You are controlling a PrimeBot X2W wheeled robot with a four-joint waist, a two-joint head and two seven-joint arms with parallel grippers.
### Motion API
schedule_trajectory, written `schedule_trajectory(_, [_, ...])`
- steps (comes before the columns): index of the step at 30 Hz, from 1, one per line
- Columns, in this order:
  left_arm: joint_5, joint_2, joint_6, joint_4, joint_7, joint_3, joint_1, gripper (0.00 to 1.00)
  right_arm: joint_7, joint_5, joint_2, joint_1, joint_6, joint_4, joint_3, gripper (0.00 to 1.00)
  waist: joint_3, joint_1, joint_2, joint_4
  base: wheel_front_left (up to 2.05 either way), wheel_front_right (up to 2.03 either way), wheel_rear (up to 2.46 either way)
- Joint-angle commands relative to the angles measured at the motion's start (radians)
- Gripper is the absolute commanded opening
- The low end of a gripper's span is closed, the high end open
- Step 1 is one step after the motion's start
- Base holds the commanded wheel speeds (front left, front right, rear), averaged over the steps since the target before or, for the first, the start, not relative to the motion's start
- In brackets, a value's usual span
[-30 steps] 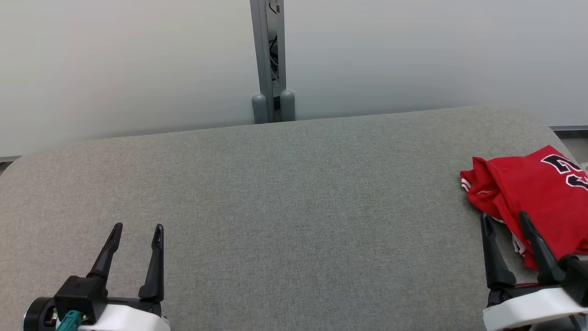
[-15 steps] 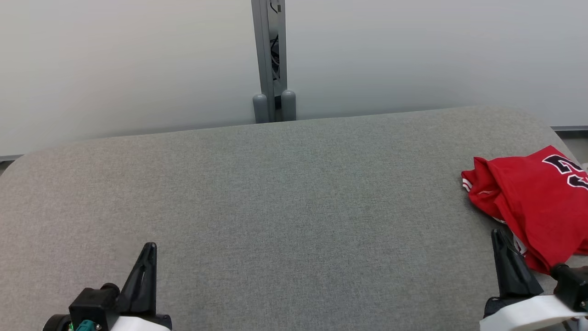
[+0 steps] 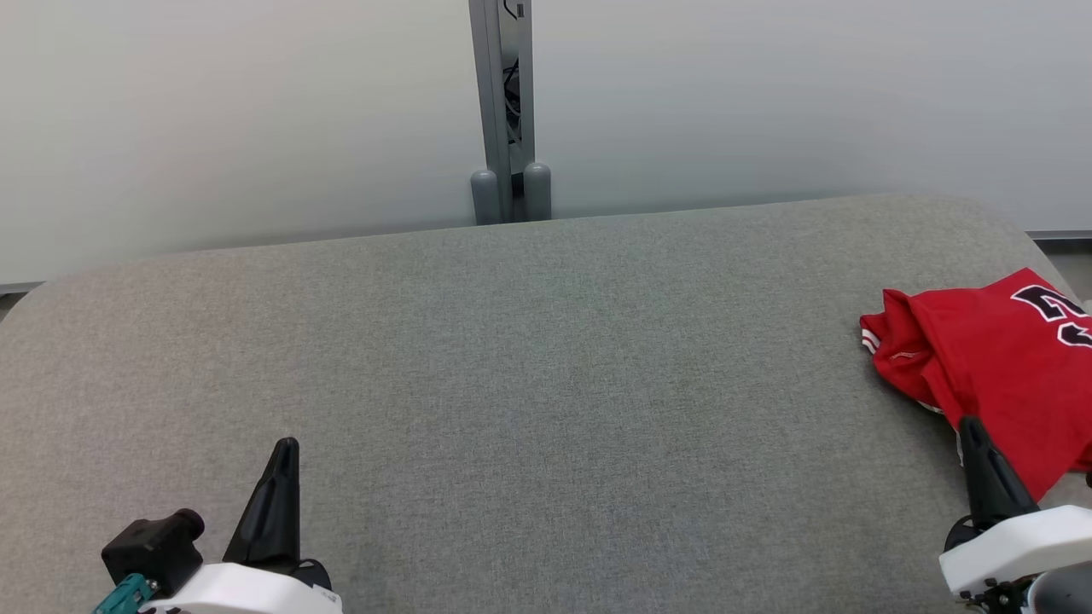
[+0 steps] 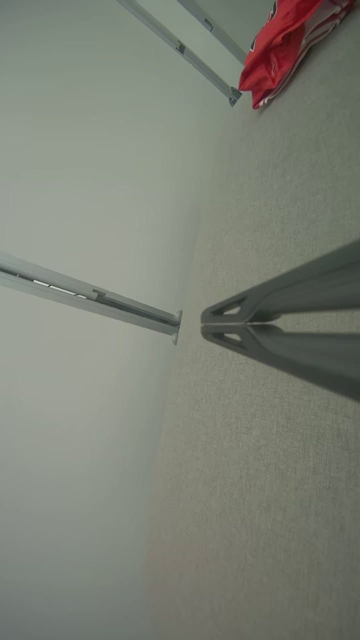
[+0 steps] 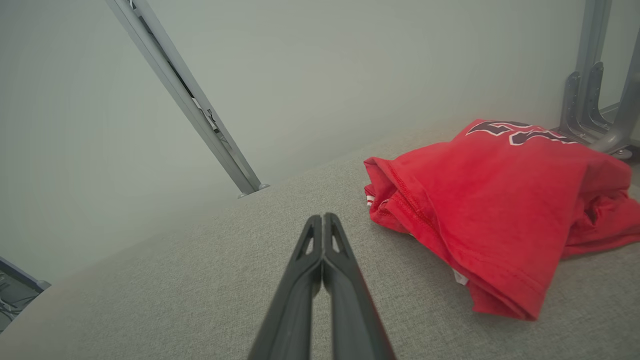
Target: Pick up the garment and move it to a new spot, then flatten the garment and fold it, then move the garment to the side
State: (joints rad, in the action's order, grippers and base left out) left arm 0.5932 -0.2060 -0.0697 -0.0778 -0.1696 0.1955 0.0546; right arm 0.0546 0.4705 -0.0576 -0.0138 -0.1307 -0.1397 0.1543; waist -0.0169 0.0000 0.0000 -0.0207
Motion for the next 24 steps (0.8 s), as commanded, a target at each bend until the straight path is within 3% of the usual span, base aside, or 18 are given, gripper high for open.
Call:
schedule_trajectory(1, [0.034, -0.003, 0.011, 0.007, -0.008, -0.004, -0.036, 0.00, 0.016, 0.035, -0.015, -0.036, 0.000, 0.002, 0.015, 0.00, 0.000, 0.0000, 0.0000, 0.000, 0.00, 0.00, 0.00])
schedule_trajectory(24, [0.343, 0.043, 0.068, -0.069, -0.034, 0.006, -0.110, 0.00, 0.172, 0.350, -0.057, -0.146, 0.000, -0.134, 0.119, 0.00, 0.011, 0.0000, 0.0000, 0.005, 0.00, 0.00, 0.00])
